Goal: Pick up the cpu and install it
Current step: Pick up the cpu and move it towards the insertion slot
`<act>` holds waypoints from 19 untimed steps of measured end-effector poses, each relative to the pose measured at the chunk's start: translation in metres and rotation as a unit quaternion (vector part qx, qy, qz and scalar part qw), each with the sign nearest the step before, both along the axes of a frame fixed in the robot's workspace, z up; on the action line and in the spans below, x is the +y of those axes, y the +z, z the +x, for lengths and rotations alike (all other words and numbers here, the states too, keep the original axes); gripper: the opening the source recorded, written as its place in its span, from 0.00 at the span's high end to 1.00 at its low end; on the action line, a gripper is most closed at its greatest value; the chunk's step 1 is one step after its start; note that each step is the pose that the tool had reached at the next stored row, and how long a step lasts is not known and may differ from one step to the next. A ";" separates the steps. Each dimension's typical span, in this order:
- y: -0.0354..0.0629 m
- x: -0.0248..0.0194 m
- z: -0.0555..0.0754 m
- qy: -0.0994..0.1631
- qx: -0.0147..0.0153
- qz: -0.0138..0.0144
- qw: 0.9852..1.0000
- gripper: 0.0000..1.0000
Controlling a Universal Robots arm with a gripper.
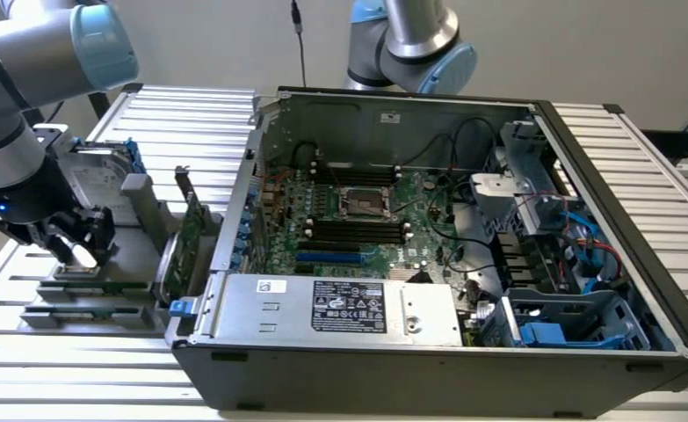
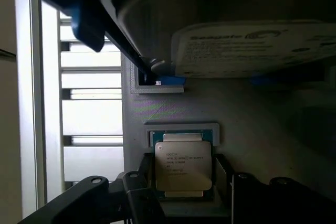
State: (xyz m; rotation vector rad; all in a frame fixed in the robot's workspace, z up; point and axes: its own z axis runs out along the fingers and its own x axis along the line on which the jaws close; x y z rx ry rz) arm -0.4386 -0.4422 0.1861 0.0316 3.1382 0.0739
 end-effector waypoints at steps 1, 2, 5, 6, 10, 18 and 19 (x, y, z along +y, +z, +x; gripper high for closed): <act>0.0000 0.0000 0.000 0.000 0.000 0.000 1.000 0.44; 0.0001 0.0000 0.000 0.000 0.000 0.000 1.000 0.44; 0.0000 0.0000 0.000 0.000 0.000 0.000 1.000 0.45; 0.0000 0.0000 0.000 0.000 0.000 0.000 1.000 0.45; 0.0008 0.0001 0.000 0.000 0.000 0.000 1.000 0.45; 0.0261 0.0002 0.000 0.000 0.000 0.000 1.000 0.45; 0.0306 0.0002 0.000 0.000 0.000 0.000 1.000 0.45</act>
